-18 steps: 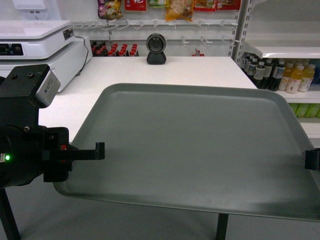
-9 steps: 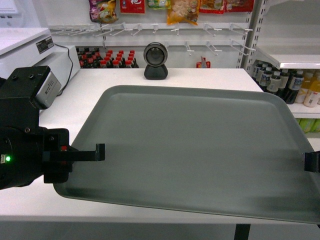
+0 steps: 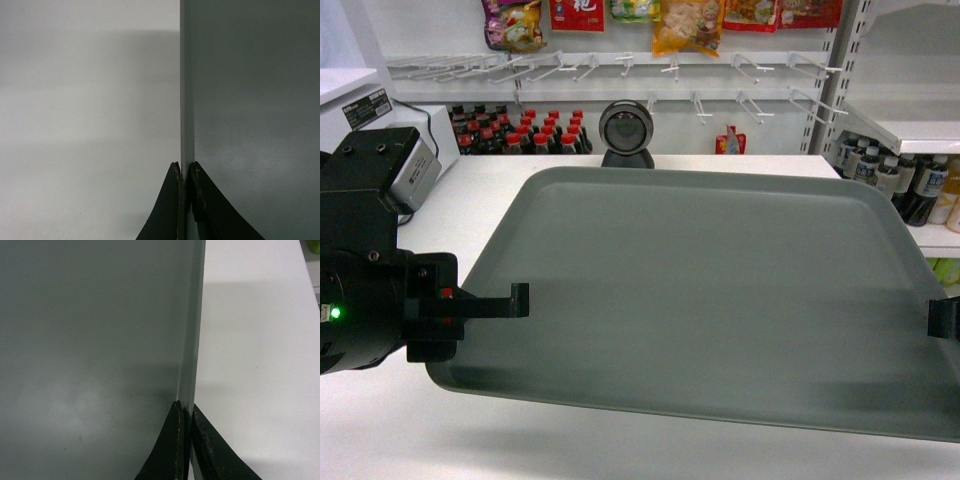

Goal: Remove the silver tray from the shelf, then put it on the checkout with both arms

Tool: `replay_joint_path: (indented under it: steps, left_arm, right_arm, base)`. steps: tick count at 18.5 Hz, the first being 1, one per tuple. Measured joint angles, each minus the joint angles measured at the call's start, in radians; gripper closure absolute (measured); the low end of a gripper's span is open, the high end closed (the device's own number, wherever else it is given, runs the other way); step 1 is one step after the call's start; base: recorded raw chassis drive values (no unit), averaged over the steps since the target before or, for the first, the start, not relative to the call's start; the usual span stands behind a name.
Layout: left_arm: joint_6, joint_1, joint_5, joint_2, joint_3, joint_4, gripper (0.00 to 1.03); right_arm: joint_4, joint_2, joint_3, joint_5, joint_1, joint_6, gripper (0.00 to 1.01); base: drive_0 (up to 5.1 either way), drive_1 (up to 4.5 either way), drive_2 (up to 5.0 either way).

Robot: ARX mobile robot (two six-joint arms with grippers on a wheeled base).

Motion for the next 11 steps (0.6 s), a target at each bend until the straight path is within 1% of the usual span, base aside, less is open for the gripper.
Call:
replay_joint_path:
  steps: [8,9,10,11]
  left_arm:
    - [0.000,0.000,0.001,0.000,0.000,-0.003,1.00]
    - [0.000,0.000,-0.004,0.000,0.000,0.001,1.00]
    - [-0.006,-0.021,-0.090,0.021,-0.010,0.080,1.00]
    - [0.008,-0.039,-0.207,0.069,0.002,0.175,1.00]
  right_arm:
    - [-0.003,0.000,0.000,0.000,0.000,0.000,0.97]
    - [0.016,0.001,-0.002,-0.005,-0.001,-0.004,0.97]
    - [0.185,0.032,-0.043,-0.051,-0.010,-0.032,0.97]
    - [0.333,0.092,-0.049,-0.085,-0.013,-0.073,0.97]
  base:
    - [0.0,0.00,0.0]
    - [0.0,0.00,0.0]
    - [0.0,0.00,0.0]
    - [0.0,0.00,0.0]
